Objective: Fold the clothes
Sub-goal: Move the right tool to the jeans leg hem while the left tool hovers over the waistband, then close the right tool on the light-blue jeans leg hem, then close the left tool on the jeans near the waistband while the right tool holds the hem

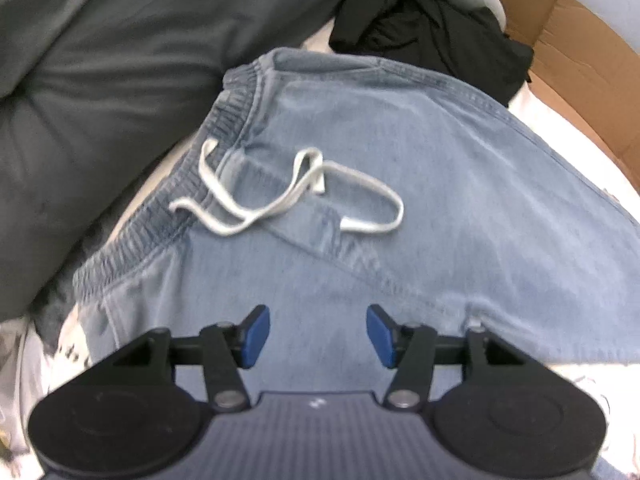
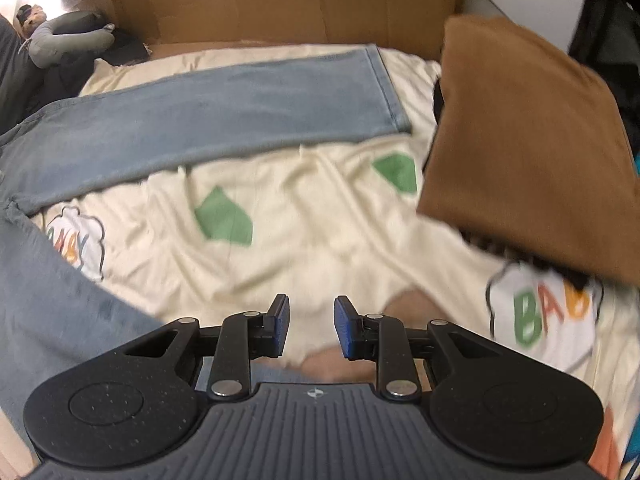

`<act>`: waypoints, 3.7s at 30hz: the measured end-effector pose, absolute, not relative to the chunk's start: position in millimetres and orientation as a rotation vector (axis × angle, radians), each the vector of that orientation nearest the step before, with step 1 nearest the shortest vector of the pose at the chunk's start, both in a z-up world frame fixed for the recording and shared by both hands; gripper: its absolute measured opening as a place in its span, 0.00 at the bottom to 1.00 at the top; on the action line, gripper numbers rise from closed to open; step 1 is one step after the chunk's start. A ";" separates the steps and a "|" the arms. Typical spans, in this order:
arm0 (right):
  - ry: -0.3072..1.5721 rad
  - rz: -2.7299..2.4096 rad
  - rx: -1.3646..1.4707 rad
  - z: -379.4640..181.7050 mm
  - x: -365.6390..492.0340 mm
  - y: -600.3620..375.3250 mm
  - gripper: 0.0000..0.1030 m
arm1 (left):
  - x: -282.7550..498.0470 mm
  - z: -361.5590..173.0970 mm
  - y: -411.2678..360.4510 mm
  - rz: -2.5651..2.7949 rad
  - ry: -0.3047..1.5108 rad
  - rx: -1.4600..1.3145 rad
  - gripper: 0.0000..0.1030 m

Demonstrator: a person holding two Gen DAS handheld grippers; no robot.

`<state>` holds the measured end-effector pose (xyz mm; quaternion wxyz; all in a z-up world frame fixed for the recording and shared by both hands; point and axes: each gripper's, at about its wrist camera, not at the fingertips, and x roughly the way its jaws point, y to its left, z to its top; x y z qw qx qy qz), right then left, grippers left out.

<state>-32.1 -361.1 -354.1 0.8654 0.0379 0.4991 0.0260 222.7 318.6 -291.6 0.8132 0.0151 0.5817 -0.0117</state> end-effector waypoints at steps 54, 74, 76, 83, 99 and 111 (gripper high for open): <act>1.268 -0.152 0.741 -417.8 -225.0 -407.6 0.51 | 141.6 -289.2 358.1 0.095 1.356 0.068 0.58; 1.332 -0.079 0.872 -442.2 -198.5 -426.0 0.09 | 124.9 -295.5 377.9 0.120 1.359 0.018 0.58; 1.332 -0.091 0.870 -431.1 -197.0 -432.7 0.09 | 121.5 -299.0 383.5 0.130 1.358 -0.011 0.58; 1.310 -0.068 0.886 -384.7 -181.9 -448.0 0.09 | 108.7 -315.0 404.2 0.158 1.375 -0.154 0.54; 1.411 -0.082 0.869 -336.9 -195.0 -446.3 0.09 | 88.0 -330.8 461.4 0.236 1.242 -0.516 0.45; 1.396 -0.104 0.836 -314.8 -180.7 -451.4 0.09 | 98.0 -355.1 470.7 0.290 1.149 -0.635 0.51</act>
